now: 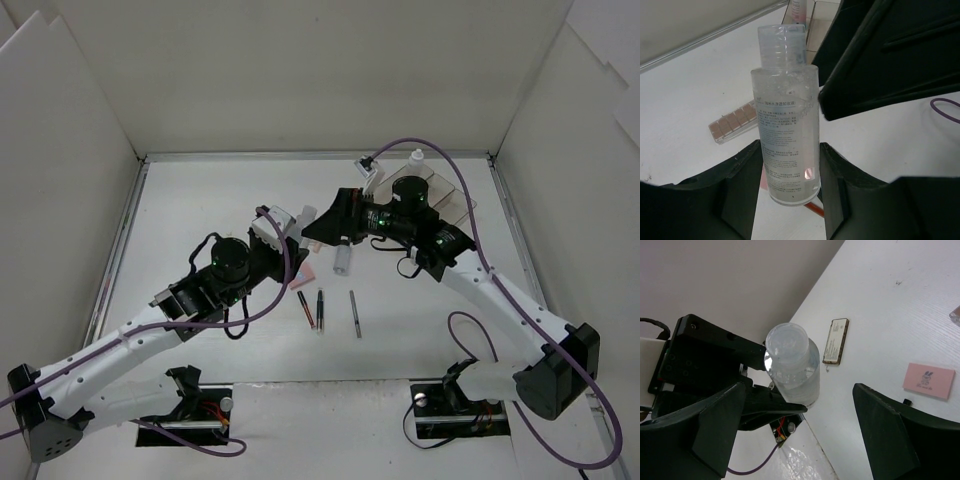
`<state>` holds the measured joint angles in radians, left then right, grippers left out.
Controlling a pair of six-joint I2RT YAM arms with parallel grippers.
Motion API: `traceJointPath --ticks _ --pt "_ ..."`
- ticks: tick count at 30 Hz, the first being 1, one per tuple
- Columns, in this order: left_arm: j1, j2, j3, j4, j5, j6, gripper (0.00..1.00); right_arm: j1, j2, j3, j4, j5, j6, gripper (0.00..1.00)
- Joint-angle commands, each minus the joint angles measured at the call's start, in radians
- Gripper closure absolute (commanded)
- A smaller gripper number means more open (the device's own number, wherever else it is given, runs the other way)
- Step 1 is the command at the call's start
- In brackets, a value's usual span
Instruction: Organize the makeup
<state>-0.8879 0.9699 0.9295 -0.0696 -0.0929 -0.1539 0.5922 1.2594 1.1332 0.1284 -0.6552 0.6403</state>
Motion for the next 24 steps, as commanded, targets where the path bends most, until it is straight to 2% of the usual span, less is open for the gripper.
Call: traceJointPath --ticks 1,7,10,13,14,16,17,19,20,21,22,24 --pt "-0.02 -0.002 0.074 0.113 0.022 0.034 1.0 0.018 0.02 0.007 0.122 -0.014 0.021 0.15" --pt "-0.042 0.015 0.089 0.113 0.022 0.048 1.0 0.041 0.041 0.007 0.132 0.005 0.016 0.16" --pt "-0.052 0.018 0.095 0.111 0.016 0.051 1.0 0.05 0.041 0.002 0.122 0.023 -0.002 0.22" --pt "-0.062 0.018 0.095 0.108 0.009 0.048 1.0 0.052 0.034 0.002 0.113 0.026 -0.013 0.45" --pt "-0.062 0.018 0.092 0.106 0.005 0.045 1.0 0.052 0.031 -0.001 0.109 0.037 -0.025 0.61" --pt "-0.062 0.023 0.091 0.102 -0.005 0.04 1.0 0.054 0.018 -0.001 0.088 0.055 -0.04 0.77" --pt "-0.062 0.023 0.091 0.099 -0.008 0.034 1.0 0.054 0.012 -0.001 0.08 0.06 -0.059 0.9" --pt "-0.062 0.026 0.092 0.088 -0.027 0.025 1.0 0.054 0.002 0.007 0.041 0.075 -0.083 1.0" --pt "-0.062 0.029 0.101 0.076 -0.045 0.004 0.96 0.054 -0.002 0.011 0.024 0.1 -0.112 1.0" --pt "-0.062 0.032 0.107 0.039 -0.062 -0.009 0.88 0.055 -0.011 0.017 0.005 0.117 -0.128 1.0" --pt "-0.062 0.035 0.108 0.028 -0.089 -0.018 0.64 0.055 -0.017 0.023 -0.027 0.138 -0.143 1.0" --pt "-0.062 0.035 0.103 0.013 -0.111 -0.054 0.38 0.049 -0.034 0.033 -0.074 0.218 -0.209 1.0"
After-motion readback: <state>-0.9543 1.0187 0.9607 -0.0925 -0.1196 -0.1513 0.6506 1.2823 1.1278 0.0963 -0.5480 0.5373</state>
